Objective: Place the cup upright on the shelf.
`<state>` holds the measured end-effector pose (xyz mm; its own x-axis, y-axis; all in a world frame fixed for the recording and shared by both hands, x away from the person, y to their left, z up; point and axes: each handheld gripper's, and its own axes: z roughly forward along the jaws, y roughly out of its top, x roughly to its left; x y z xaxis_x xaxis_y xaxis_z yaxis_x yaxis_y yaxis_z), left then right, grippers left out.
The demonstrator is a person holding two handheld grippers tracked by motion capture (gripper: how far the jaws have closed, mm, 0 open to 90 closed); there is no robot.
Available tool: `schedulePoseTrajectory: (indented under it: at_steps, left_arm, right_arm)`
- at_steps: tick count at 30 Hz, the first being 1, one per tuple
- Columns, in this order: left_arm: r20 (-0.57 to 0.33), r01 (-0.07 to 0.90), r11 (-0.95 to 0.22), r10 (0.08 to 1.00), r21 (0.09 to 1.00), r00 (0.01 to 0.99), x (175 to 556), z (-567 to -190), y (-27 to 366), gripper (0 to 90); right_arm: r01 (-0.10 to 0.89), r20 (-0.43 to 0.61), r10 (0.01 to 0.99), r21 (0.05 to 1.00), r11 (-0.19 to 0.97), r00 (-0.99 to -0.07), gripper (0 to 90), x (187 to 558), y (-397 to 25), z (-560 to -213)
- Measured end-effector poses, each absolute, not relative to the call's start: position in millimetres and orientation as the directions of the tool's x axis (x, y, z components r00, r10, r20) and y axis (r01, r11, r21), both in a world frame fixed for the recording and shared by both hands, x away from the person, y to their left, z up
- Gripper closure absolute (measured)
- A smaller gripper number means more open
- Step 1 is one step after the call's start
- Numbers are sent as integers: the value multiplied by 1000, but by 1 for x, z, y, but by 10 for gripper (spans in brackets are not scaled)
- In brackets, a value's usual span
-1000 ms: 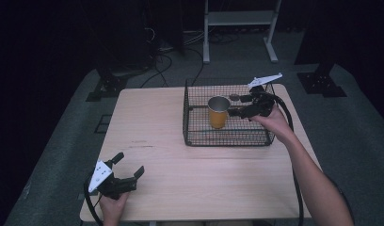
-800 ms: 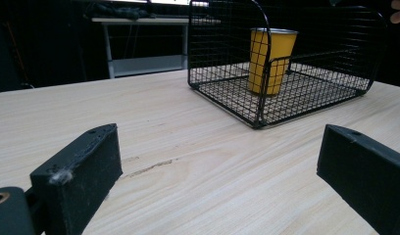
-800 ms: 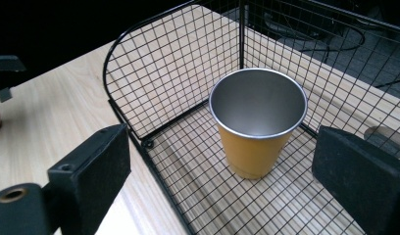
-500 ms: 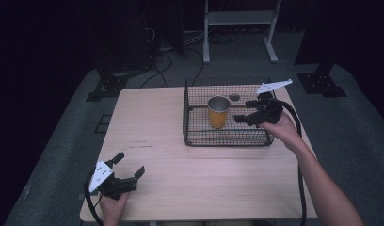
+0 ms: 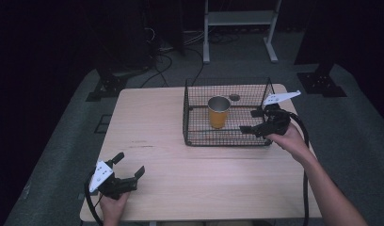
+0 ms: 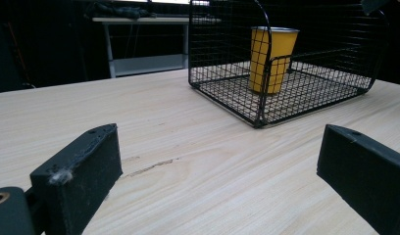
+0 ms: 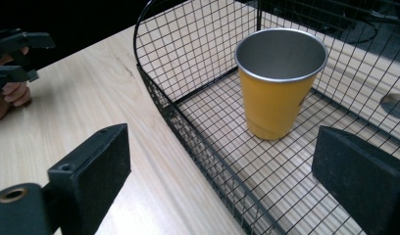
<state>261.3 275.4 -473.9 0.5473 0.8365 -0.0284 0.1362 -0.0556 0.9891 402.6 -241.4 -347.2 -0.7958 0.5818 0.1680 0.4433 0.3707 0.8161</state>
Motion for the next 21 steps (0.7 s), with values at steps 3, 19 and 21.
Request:
schedulePoseTrajectory:
  at_steps: [3,19,21]
  left_arm:
    - [-26,136,-58,836,989,548,261,-474,275,22]
    - [-25,137,-59,837,989,546,261,-474,275,22]
    - [-24,137,-61,837,989,546,261,-474,275,22]
  right_arm:
    - [441,167,579,817,371,-798,67,398,-243,-349]
    - [417,159,545,822,388,-823,70,363,-246,-359]
    - [415,159,543,823,388,-824,70,359,-247,-361]
